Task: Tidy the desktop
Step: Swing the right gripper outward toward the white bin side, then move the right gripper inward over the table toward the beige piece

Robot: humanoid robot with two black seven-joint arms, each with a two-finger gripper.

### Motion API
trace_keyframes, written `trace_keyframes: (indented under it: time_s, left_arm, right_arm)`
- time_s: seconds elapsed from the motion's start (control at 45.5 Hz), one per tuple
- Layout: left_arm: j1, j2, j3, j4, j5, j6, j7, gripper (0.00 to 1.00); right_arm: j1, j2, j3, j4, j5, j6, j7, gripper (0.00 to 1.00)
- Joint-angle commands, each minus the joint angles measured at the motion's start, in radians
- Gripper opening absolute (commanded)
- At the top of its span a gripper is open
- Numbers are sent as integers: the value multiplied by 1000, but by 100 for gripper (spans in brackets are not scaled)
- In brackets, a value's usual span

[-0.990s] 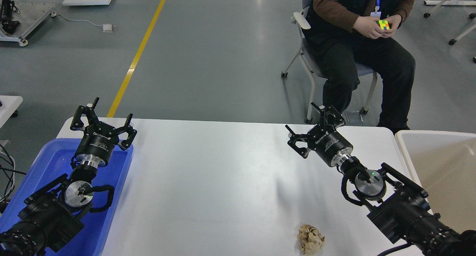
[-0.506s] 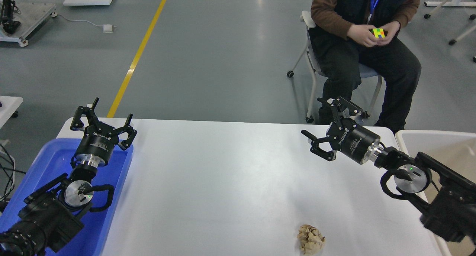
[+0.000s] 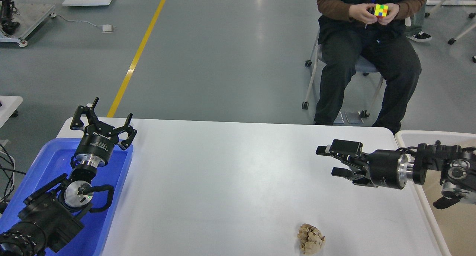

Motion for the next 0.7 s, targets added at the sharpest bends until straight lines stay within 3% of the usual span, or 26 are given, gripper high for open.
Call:
trace_keyframes:
  time_s: [0.0, 0.308, 0.682]
  left_arm:
    - [0, 1, 0, 0, -1, 0, 0, 100]
    - [0, -1, 1, 0, 0, 0, 0, 100]
    - [-1, -1, 1, 0, 0, 0, 0, 100]
  right_arm:
    - [-43, -36, -64, 52, -290, -83, 2, 100]
    - [-48, -20, -76, 53, -289, -75, -8, 100]
    - [220, -171, -458, 118, -294, -20, -48, 100]
